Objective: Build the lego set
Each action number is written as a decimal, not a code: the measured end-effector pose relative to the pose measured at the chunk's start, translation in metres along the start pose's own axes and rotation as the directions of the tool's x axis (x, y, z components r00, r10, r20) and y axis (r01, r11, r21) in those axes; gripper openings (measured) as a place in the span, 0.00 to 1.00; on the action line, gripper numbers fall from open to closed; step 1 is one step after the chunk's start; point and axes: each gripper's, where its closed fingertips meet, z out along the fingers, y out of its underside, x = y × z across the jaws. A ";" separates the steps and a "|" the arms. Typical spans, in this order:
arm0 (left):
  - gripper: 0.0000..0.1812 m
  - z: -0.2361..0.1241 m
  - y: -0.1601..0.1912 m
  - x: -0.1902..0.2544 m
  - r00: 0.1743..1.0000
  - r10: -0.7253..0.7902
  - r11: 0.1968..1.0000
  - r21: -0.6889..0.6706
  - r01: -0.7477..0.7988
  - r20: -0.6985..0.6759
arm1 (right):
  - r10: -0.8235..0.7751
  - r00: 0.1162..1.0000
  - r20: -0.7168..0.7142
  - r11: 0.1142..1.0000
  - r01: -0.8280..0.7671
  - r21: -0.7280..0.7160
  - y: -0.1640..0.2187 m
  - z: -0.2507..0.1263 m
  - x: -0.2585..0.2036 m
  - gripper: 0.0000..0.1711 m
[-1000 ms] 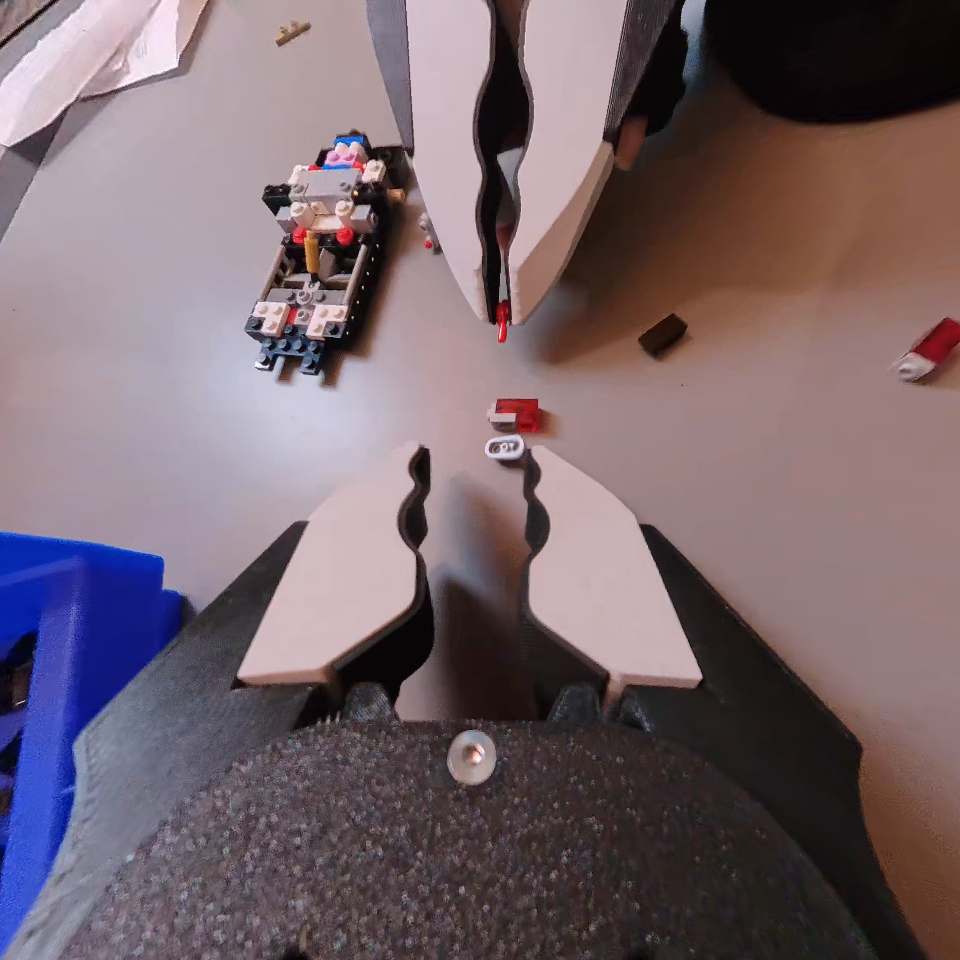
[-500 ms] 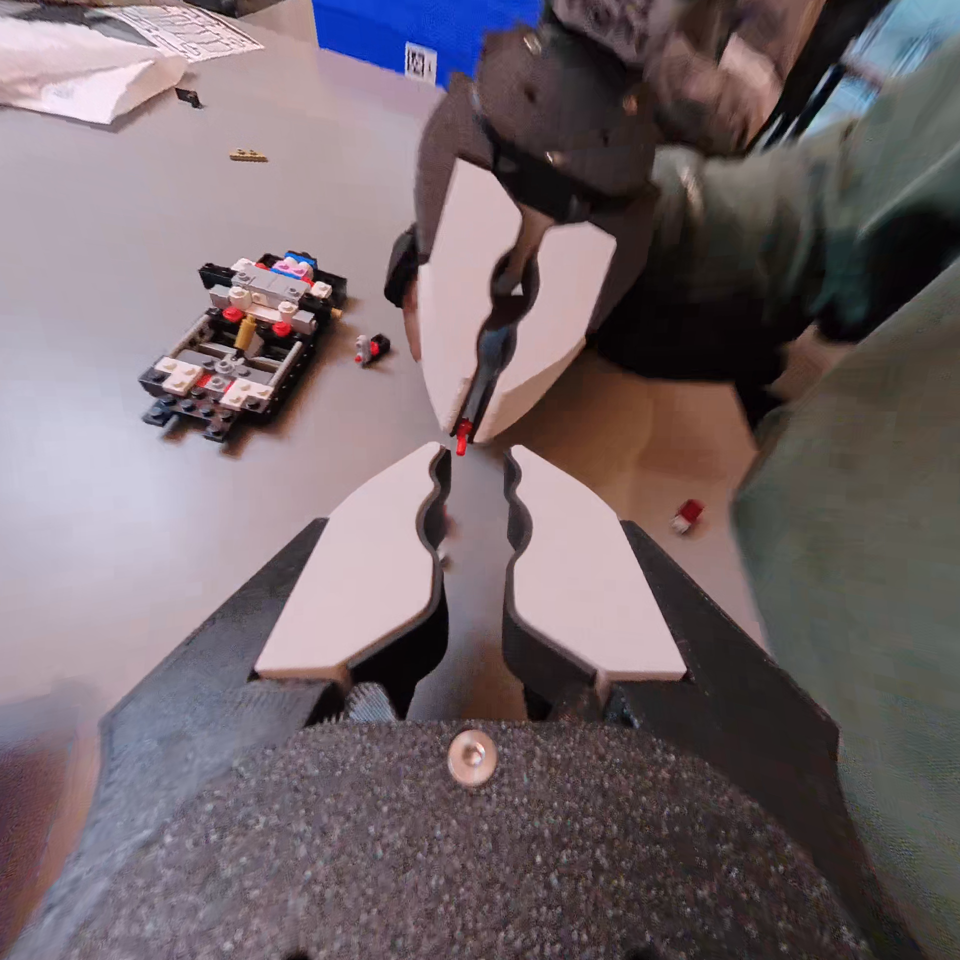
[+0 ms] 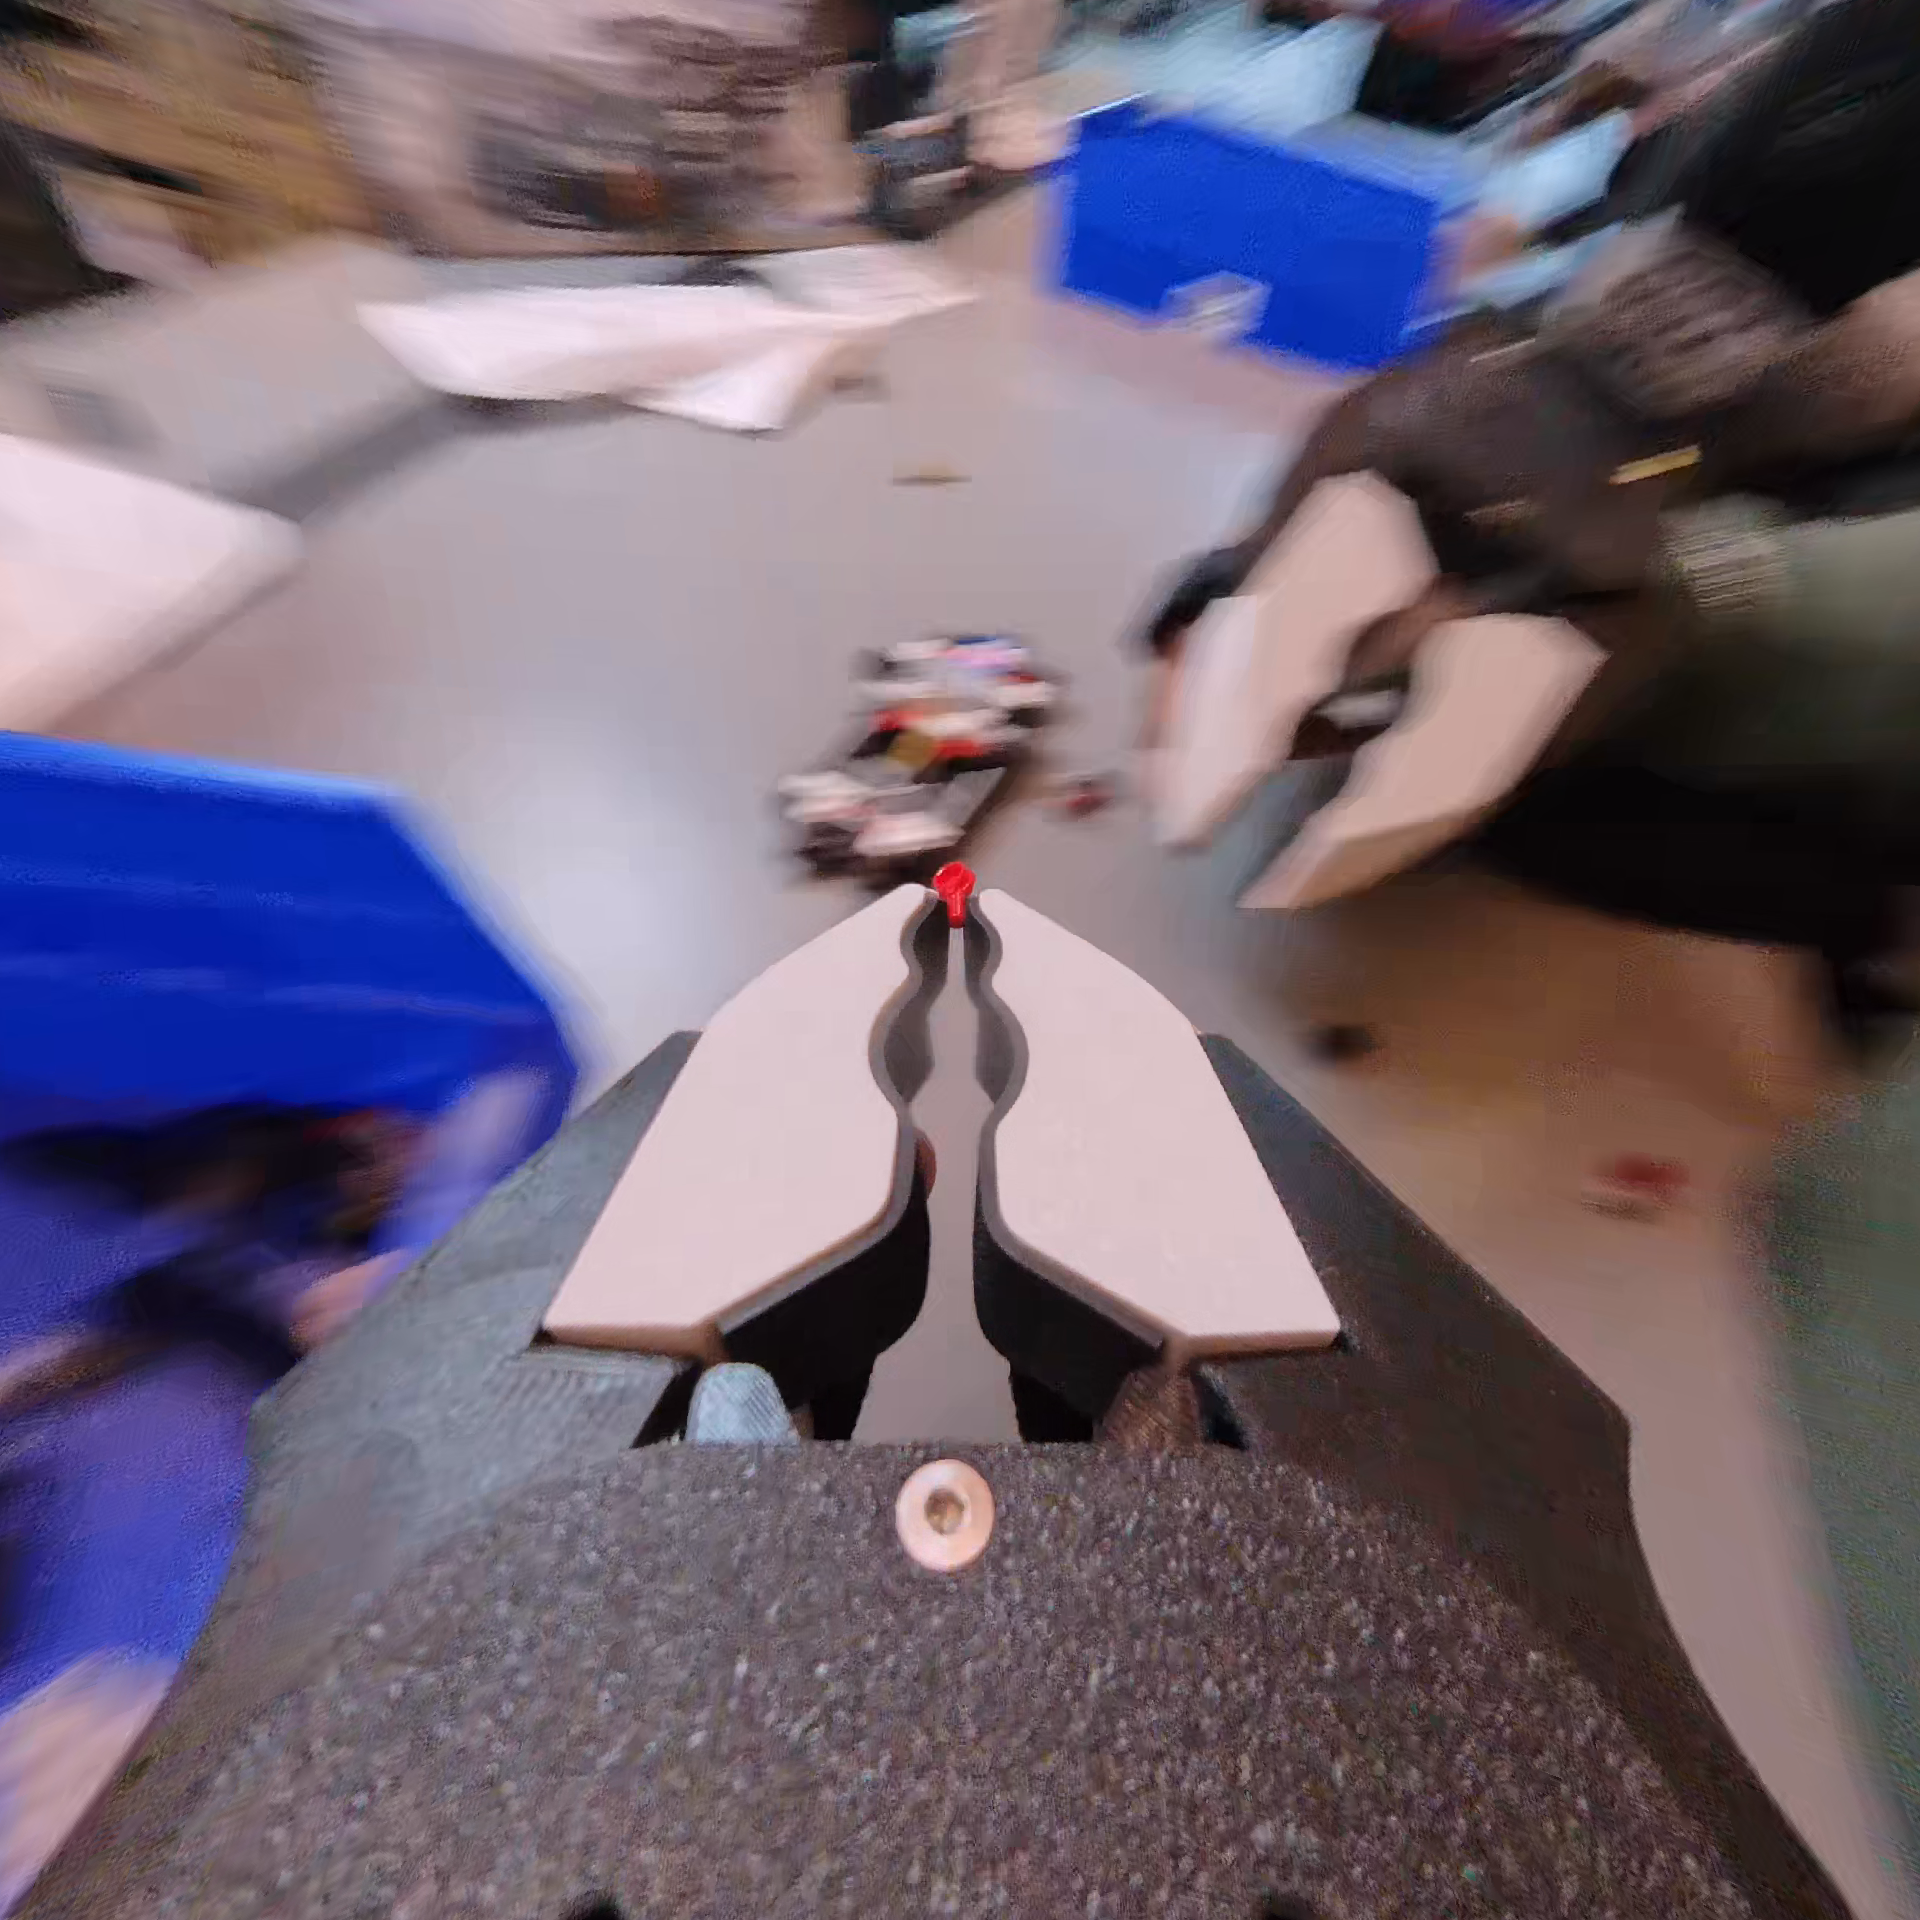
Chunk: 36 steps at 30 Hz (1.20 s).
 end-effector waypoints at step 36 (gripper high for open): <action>0.00 -0.001 0.027 -0.017 0.960 0.239 0.957 -0.202 -0.208 0.144 | 0.259 0.939 0.225 0.931 -0.180 -0.318 0.050 -0.003 -0.023 0.16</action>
